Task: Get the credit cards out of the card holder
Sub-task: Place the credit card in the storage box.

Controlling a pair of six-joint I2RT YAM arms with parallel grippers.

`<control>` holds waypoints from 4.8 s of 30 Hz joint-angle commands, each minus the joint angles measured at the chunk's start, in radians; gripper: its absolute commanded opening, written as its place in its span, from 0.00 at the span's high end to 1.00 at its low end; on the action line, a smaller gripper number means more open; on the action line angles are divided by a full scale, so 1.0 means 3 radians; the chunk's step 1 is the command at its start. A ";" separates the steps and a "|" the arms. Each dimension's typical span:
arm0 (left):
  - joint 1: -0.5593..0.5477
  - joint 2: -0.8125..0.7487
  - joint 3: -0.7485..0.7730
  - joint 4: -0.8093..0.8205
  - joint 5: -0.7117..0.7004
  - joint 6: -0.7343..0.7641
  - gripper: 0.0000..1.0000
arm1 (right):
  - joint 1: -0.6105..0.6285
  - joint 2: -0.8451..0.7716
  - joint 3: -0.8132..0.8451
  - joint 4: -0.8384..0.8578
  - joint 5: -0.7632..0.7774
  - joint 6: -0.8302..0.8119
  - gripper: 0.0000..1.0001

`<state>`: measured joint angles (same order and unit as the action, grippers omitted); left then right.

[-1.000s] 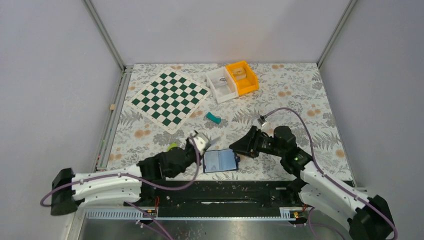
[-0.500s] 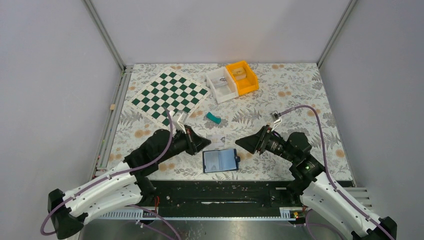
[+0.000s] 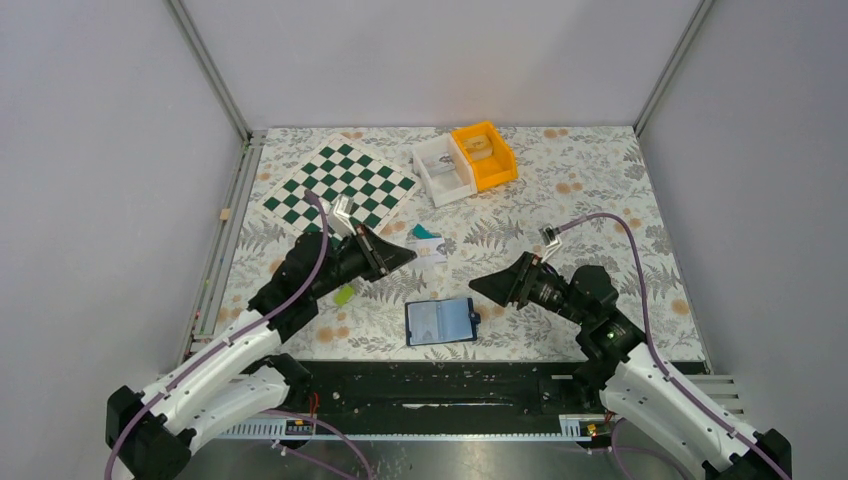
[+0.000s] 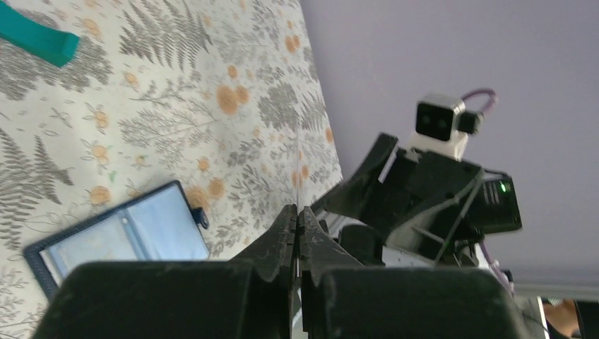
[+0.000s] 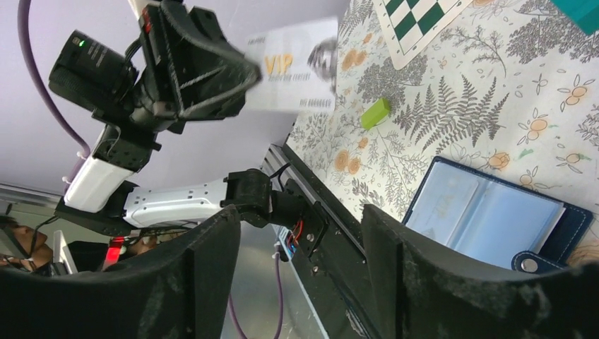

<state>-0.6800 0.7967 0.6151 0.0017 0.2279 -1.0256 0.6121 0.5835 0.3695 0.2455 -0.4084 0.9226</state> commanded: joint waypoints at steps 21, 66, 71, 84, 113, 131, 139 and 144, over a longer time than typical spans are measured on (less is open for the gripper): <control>0.1138 0.2892 0.2041 0.0576 -0.0003 -0.0131 1.00 | -0.0016 -0.0405 0.0082 -0.1350 -0.0179 -0.0428 0.00; 0.1202 0.5206 0.4138 0.0273 -0.0349 -0.0402 1.00 | -0.0016 -0.0075 0.0297 -0.1534 -0.0025 -0.0717 0.01; 0.1174 0.5228 0.4141 0.0244 -0.0359 -0.0350 1.00 | -0.0020 -0.0076 0.0304 -0.1546 -0.0005 -0.0728 0.01; 0.1138 0.5354 0.4326 0.0201 -0.0402 -0.0381 0.97 | -0.0017 -0.0053 0.0348 -0.1565 0.0018 -0.0789 0.01; 0.1060 0.5499 0.4553 0.0051 -0.0745 -0.0214 0.95 | -0.0019 -0.0076 0.0479 -0.1770 0.0127 -0.0928 0.00; 0.1010 0.5556 0.4653 0.0061 -0.1005 -0.0196 0.99 | -0.0019 -0.0012 0.0552 -0.1807 0.0149 -0.0966 0.01; 0.0982 0.5492 0.4591 0.0049 -0.1188 -0.0123 0.99 | -0.0020 -0.0025 0.0572 -0.1855 0.0175 -0.0999 0.01; 0.0972 0.5437 0.4473 0.0141 -0.1237 -0.0144 1.00 | -0.0016 -0.0030 0.0560 -0.1853 0.0176 -0.1005 0.01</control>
<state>-0.3889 2.4466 1.9747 0.0101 -0.0772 -1.0901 0.6121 0.5816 0.4965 -0.3134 -0.3748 0.6407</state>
